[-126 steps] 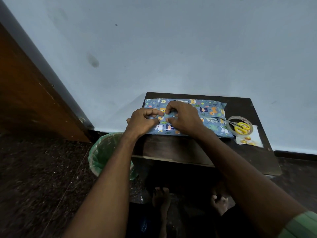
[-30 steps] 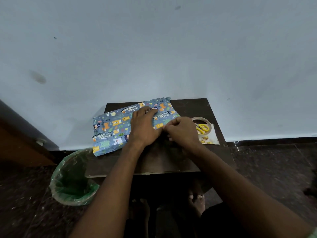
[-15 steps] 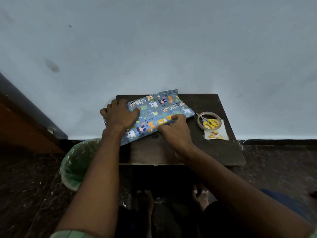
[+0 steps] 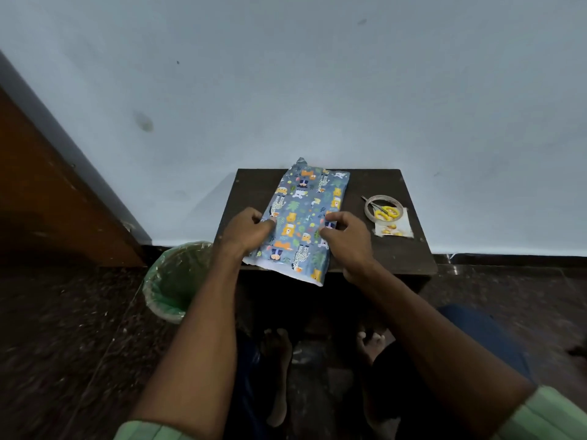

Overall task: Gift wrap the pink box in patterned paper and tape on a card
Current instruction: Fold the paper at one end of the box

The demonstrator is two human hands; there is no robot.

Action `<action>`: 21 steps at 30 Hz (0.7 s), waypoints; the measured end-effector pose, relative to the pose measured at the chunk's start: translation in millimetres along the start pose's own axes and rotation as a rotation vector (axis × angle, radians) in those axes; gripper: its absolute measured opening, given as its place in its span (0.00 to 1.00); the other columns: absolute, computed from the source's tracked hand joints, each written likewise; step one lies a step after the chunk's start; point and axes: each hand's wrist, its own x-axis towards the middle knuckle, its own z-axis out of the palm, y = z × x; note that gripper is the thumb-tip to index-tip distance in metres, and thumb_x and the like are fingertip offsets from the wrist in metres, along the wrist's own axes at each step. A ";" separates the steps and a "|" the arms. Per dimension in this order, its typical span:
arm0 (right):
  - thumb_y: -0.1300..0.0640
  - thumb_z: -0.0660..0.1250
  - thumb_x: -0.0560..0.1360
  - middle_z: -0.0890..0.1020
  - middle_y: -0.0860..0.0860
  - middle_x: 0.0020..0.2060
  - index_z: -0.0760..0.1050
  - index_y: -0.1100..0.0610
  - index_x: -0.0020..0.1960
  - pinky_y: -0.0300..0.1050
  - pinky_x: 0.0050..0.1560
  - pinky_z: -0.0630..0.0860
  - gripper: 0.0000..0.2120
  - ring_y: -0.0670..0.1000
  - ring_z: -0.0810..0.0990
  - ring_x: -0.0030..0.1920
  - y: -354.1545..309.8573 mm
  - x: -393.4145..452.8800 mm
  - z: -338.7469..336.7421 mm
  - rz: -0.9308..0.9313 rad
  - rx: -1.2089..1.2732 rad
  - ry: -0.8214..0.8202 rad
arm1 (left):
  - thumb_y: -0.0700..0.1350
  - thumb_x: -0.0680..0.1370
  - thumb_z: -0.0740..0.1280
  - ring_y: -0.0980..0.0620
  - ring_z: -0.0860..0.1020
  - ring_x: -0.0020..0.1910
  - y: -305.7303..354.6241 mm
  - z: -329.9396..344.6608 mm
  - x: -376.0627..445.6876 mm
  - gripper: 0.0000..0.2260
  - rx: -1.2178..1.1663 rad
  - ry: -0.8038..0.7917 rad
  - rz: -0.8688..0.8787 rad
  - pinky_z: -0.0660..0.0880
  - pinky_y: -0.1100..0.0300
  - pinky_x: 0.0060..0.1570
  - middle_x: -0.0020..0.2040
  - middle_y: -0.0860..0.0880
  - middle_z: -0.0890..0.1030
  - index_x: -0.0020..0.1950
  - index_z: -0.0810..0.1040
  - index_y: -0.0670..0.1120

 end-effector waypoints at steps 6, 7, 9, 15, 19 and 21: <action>0.64 0.65 0.83 0.85 0.49 0.56 0.83 0.57 0.61 0.41 0.46 0.79 0.11 0.42 0.81 0.43 2.8 -21.1 -22.2 -0.008 0.191 -0.101 | 0.63 0.79 0.65 0.45 0.84 0.53 -5.6 -5.4 -36.6 0.14 -0.343 -0.006 -0.046 0.79 0.43 0.59 0.50 0.50 0.85 0.46 0.82 0.54; 0.65 0.64 0.83 0.85 0.50 0.55 0.83 0.59 0.62 0.36 0.41 0.76 0.12 0.40 0.78 0.38 1.3 -24.1 -25.4 0.007 0.222 -0.108 | 0.65 0.77 0.63 0.46 0.84 0.54 -8.7 -6.2 -40.1 0.15 -0.345 0.005 -0.036 0.78 0.42 0.61 0.50 0.52 0.85 0.46 0.82 0.57; 0.66 0.61 0.84 0.86 0.52 0.55 0.83 0.60 0.61 0.35 0.38 0.77 0.13 0.40 0.82 0.38 -1.7 -28.2 -31.2 0.016 0.285 -0.113 | 0.61 0.79 0.59 0.48 0.84 0.57 -8.6 -9.2 -51.2 0.14 -0.397 0.031 0.024 0.79 0.45 0.63 0.55 0.55 0.86 0.51 0.83 0.61; 0.69 0.61 0.83 0.86 0.54 0.61 0.82 0.59 0.66 0.50 0.62 0.81 0.17 0.54 0.84 0.63 -8.3 -30.3 -51.1 -0.146 0.433 -0.161 | 0.45 0.91 0.53 0.59 0.82 0.37 15.3 -8.7 -86.4 0.16 -0.572 0.084 0.261 0.79 0.62 0.37 0.46 0.60 0.87 0.70 0.79 0.50; 0.68 0.65 0.83 0.86 0.52 0.60 0.81 0.62 0.68 0.40 0.55 0.81 0.15 0.48 0.84 0.58 -9.2 -35.0 -59.3 -0.239 0.475 -0.132 | 0.49 0.90 0.54 0.56 0.83 0.59 17.0 -4.1 -91.8 0.19 -0.556 0.039 0.325 0.79 0.58 0.55 0.65 0.52 0.85 0.76 0.76 0.47; 0.65 0.65 0.83 0.87 0.53 0.58 0.81 0.61 0.68 0.39 0.55 0.81 0.14 0.47 0.84 0.54 -10.2 -35.0 -62.8 -0.245 0.507 -0.127 | 0.47 0.90 0.53 0.54 0.81 0.66 15.8 -3.8 -89.9 0.19 -0.560 0.017 0.359 0.76 0.58 0.62 0.70 0.49 0.82 0.78 0.75 0.46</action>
